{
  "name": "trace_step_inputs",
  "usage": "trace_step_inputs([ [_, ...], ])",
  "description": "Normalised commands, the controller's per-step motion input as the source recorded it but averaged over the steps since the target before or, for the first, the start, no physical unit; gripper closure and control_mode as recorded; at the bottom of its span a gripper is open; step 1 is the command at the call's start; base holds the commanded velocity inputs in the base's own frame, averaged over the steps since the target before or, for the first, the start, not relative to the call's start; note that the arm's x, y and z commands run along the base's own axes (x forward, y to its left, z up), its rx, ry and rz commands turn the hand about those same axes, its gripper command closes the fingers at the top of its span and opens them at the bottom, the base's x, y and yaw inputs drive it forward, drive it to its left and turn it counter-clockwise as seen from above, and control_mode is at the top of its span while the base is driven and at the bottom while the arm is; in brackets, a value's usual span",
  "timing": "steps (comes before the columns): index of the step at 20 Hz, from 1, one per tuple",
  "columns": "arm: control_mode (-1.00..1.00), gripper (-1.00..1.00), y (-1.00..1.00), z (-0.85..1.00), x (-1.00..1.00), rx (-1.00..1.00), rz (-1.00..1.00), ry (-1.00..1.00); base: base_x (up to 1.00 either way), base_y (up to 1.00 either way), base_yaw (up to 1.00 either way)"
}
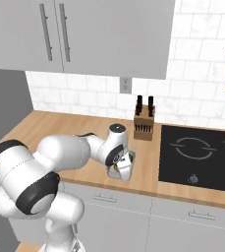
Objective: Take the meat container that has the chicken drumstick and place it on the second highest rack of the freezer. Then take the vegetable container that has the squash and avocado and place it on the highest rack of the freezer.
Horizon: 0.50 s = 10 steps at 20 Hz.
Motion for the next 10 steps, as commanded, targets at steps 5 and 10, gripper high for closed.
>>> trace_step_inputs([
  [5,-1.00,-1.00,-0.18,-0.01,-0.15,0.01,0.00,-0.02,0.00,0.00,0.00],
  [10,-1.00,-1.00,-0.01,0.01,-0.01,0.03,-0.01,-0.20,0.00,0.00,0.00],
])
